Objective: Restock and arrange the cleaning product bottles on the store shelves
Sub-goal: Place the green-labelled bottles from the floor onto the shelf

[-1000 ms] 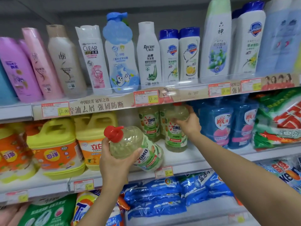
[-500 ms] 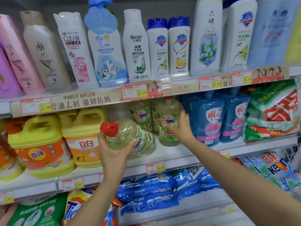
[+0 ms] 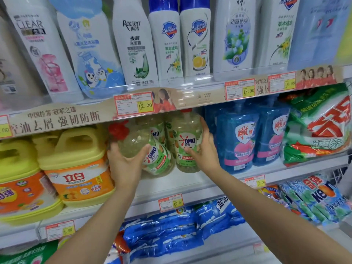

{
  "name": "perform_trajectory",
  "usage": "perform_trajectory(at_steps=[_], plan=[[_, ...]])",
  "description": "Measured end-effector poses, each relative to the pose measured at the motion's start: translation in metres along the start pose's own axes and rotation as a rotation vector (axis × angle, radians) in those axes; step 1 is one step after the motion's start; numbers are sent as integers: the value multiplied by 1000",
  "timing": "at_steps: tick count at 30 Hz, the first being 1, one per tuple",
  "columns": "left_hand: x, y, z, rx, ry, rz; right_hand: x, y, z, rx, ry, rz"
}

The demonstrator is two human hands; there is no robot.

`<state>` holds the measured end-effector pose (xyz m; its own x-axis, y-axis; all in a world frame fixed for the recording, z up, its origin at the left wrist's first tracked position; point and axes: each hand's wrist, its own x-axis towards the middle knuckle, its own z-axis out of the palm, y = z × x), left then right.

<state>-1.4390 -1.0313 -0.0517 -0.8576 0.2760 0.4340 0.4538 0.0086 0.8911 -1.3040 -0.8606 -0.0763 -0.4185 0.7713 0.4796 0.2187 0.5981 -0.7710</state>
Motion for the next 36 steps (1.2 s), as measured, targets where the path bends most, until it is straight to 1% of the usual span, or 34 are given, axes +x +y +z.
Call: perform_trajectory(at_steps=[4,7,10,14,16,18,20,27,32,34,36], plan=[[18,6,15,78,-37,-2,5,5,-1,32,-31,-34],[32,6,29,144,-109,14,6,8,-1,47,-52,-43],[40,7,43,161,-174,24,5,10,-1,147,-72,-9],[35,-2,49,188,-184,64,5,13,-1,230,-98,11],[23,-13,49,344,-184,82,7,14,0,237,-108,6],[10,-25,50,485,-207,43,9,16,1,236,-124,13],[5,-34,53,493,-227,16,12,19,2,236,-139,9],[10,-44,61,474,-203,108,22,25,7,245,-158,15],[7,-43,62,471,-239,98,28,29,12,205,-162,25],[-12,-38,56,473,-217,161,27,28,10,132,-164,42],[-41,-33,45,403,-172,279,15,24,3,76,-166,35]])
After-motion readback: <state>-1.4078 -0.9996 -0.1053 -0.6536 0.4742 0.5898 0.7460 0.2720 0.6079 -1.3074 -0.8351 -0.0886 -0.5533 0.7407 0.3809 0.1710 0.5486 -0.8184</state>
